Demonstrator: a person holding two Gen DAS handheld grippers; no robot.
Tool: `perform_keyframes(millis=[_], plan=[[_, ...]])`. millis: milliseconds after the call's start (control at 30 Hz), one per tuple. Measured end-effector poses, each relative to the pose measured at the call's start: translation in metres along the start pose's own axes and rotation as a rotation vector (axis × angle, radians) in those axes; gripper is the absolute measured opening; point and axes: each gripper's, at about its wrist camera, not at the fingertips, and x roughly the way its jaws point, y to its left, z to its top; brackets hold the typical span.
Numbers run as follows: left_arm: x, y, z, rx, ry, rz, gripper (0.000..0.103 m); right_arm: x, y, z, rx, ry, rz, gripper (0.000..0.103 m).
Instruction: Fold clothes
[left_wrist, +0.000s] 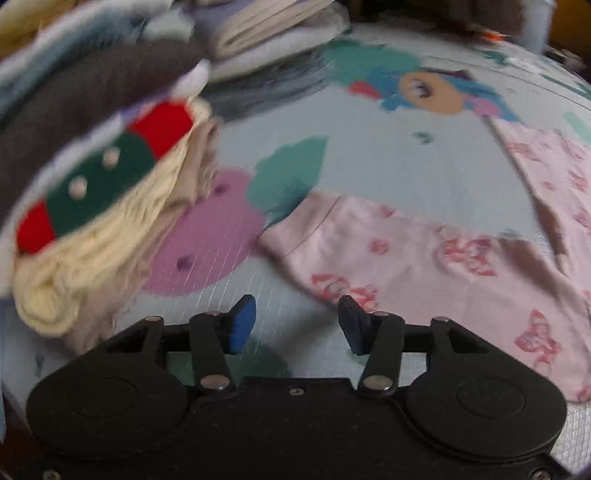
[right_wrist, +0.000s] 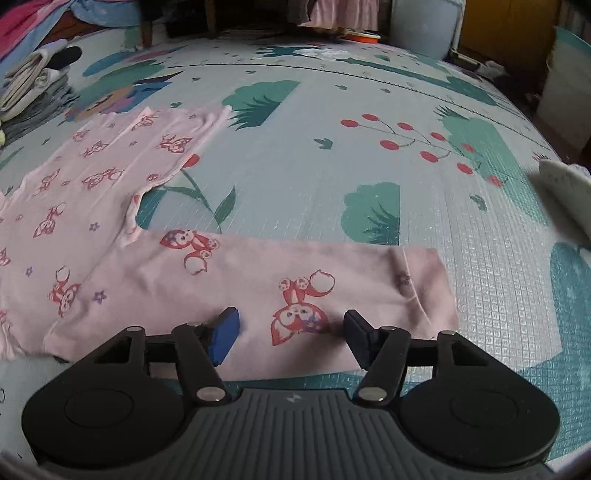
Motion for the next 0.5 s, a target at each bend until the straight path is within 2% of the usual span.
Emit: perform_keyframes(millis=[67,167,267,300,333,367,433,500], plan=[[0.000,0.004,0.005,-0.086,-0.002,-0.013,0.050,0.001,-0.001,0.001,0.006,0.000,0.003,0.062],[0.008,0.030,0.003,-0.358,0.013,-0.056,0.051,-0.001,0.000,0.002,0.017,0.000,0.000,0.062],[0.028,0.052,0.002,-0.505,0.044,-0.070,0.050,-0.001,-0.001,0.000,0.031,0.002,0.002,0.062],[0.031,0.053,0.005,-0.515,0.030,-0.091,0.049,-0.001,-0.001,0.000,0.034,0.002,0.002,0.062],[0.034,0.052,0.008,-0.513,0.021,-0.110,0.026,-0.001,-0.001,0.000,0.030,0.001,0.003,0.062],[0.036,0.049,0.011,-0.496,0.021,-0.127,0.013,0.000,-0.001,0.000,0.027,0.001,0.003,0.062],[0.040,0.041,0.015,-0.460,0.014,-0.136,0.007,0.001,-0.001,0.002,0.030,0.001,0.003,0.062],[0.037,0.039,0.016,-0.455,-0.002,-0.109,0.004,0.002,-0.001,0.003,0.033,0.000,0.001,0.062]])
